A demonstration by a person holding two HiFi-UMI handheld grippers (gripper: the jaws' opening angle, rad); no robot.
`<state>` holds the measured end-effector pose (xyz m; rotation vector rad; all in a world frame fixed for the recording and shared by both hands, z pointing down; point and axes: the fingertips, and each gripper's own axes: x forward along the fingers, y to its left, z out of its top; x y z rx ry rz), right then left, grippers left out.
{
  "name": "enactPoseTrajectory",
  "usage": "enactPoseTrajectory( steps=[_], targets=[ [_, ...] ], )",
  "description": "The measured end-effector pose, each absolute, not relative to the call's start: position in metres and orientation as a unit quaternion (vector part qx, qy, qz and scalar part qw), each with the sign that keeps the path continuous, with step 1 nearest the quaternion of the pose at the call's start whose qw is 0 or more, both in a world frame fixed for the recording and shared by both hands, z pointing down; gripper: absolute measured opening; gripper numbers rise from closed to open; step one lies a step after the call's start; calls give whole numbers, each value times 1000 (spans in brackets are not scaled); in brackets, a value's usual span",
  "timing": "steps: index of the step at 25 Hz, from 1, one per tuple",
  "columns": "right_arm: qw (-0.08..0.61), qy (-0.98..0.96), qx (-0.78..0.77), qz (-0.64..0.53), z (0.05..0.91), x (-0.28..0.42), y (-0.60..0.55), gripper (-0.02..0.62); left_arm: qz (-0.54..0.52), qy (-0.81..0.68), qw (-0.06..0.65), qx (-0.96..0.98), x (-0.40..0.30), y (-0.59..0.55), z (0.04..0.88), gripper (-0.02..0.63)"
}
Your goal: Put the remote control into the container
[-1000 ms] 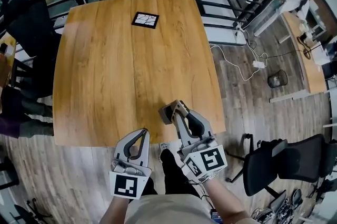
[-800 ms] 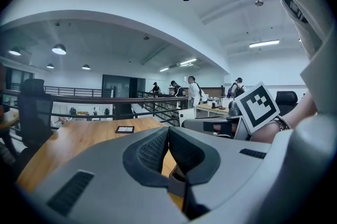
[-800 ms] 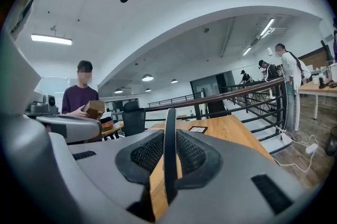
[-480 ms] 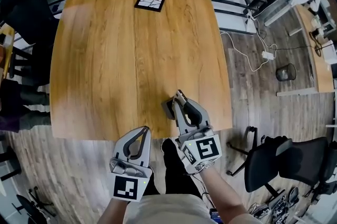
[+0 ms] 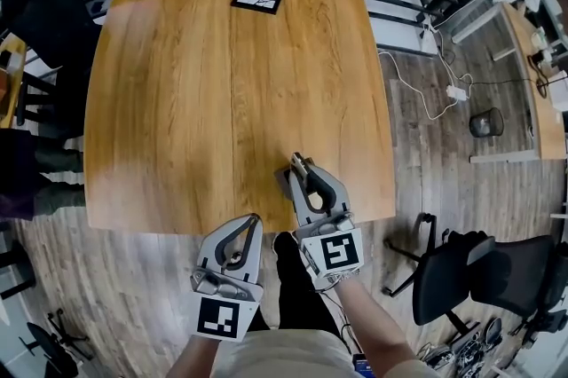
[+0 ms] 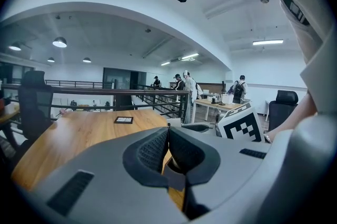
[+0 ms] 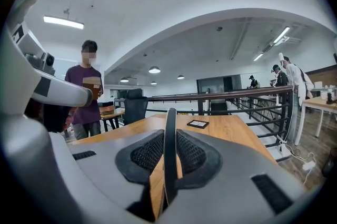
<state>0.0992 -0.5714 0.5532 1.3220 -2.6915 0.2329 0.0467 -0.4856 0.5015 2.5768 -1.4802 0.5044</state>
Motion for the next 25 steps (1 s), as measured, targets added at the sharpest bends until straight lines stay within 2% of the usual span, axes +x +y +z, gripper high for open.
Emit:
enactPoseTrajectory(
  steps=[6,8,10,13,17,20,25],
  targets=[
    [76,-886,449,89,556,104,-573,83,163,-488,65,855,55,-485,500,12],
    [105,-881,447,112,569,109,-567,83,133,-511,95,844,52,-485,499,12],
    [91,-874,458,134,575,115,-566,83,97,-538,131,827,49,-483,499,12],
    [79,-865,472,152,583,123,-566,83,162,-496,70,850,51,-477,502,12],
    [95,-866,467,153,592,122,-560,83,121,-525,109,835,49,-474,504,12],
    [107,-864,465,159,600,121,-555,83,170,-490,68,852,55,-470,505,12],
    [120,-863,466,156,609,122,-552,83,170,-487,63,854,60,-471,505,12]
  ],
)
